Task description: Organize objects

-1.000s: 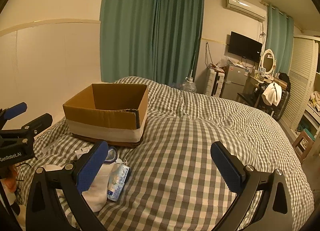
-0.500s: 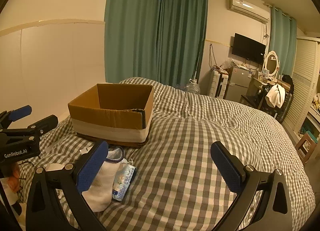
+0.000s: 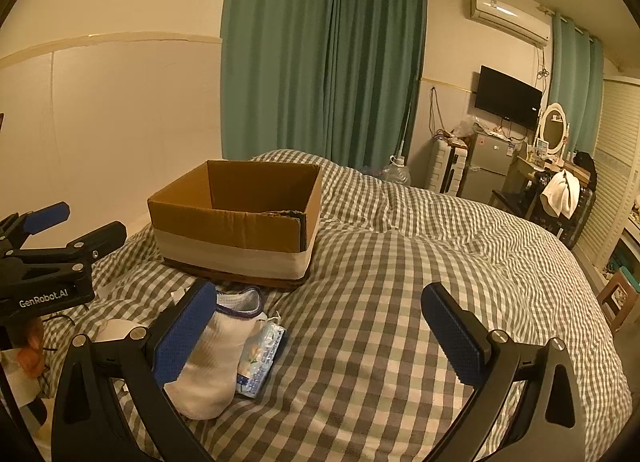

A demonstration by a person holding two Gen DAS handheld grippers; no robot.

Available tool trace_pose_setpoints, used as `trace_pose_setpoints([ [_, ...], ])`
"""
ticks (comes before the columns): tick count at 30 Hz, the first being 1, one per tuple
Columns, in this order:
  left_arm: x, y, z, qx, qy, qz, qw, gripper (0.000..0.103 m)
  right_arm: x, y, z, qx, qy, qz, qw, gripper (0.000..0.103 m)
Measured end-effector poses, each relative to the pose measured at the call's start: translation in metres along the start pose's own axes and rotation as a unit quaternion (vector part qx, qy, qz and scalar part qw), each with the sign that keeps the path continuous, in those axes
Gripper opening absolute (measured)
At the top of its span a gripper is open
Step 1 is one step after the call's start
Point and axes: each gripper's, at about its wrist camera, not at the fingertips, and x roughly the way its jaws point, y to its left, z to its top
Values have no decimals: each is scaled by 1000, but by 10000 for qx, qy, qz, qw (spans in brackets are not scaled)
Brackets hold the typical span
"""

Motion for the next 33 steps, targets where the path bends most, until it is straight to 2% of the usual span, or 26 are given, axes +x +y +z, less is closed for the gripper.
trace_pose_setpoints([
  [8, -4, 1, -1, 33, -96, 121, 9999, 103, 1, 3, -2, -34, 17, 11, 10000, 103],
  [16, 0, -1, -1, 53, 11, 216, 9998, 103, 0, 3, -2, -59, 28, -13, 10000, 103],
  [29, -4, -2, -6, 81, 137, -128, 9998, 103, -3, 12, -4, -217, 45, 49, 9997, 103],
  [33, -5, -1, -9, 136, 189, -69, 9997, 103, -2, 16, -7, -272, 102, 77, 9995, 103],
])
